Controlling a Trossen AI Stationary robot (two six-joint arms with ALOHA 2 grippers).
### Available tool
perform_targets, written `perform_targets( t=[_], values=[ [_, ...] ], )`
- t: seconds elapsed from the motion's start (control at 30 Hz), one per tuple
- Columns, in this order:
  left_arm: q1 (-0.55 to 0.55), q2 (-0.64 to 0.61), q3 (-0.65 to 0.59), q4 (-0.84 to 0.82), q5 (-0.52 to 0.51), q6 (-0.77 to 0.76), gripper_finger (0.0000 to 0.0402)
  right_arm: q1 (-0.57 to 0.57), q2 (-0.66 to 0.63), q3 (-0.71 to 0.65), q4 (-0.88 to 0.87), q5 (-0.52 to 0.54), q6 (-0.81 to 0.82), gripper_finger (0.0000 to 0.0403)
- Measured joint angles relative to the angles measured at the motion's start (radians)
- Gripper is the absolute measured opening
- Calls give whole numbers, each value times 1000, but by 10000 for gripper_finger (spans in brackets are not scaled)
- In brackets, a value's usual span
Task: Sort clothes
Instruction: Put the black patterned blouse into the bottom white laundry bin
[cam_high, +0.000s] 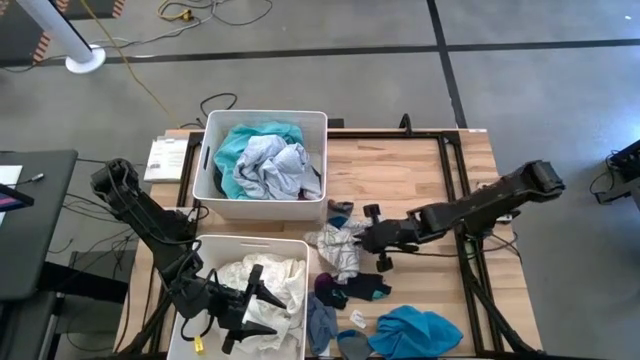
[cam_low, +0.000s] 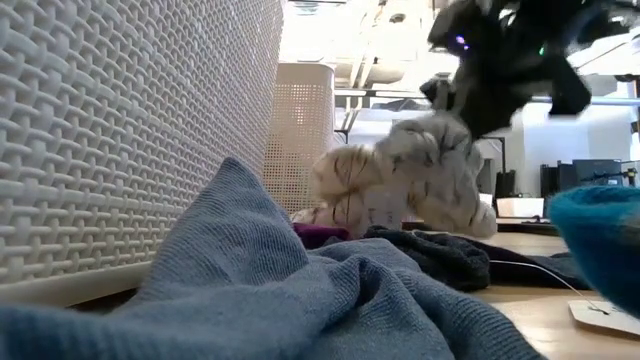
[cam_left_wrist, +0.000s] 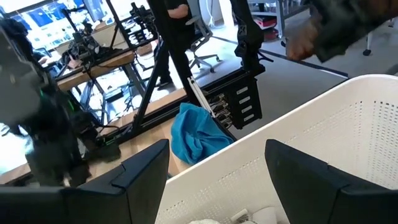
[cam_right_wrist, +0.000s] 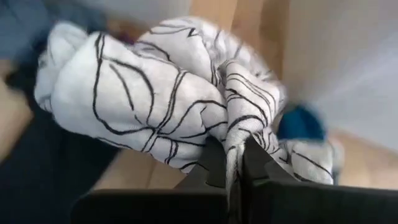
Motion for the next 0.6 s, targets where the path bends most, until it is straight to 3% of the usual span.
perform_targets(
  t=[0.6],
  values=[
    [0, 0, 0, 7, 0, 13, 261, 135, -249, 50, -2, 184, -49, 6]
  ],
)
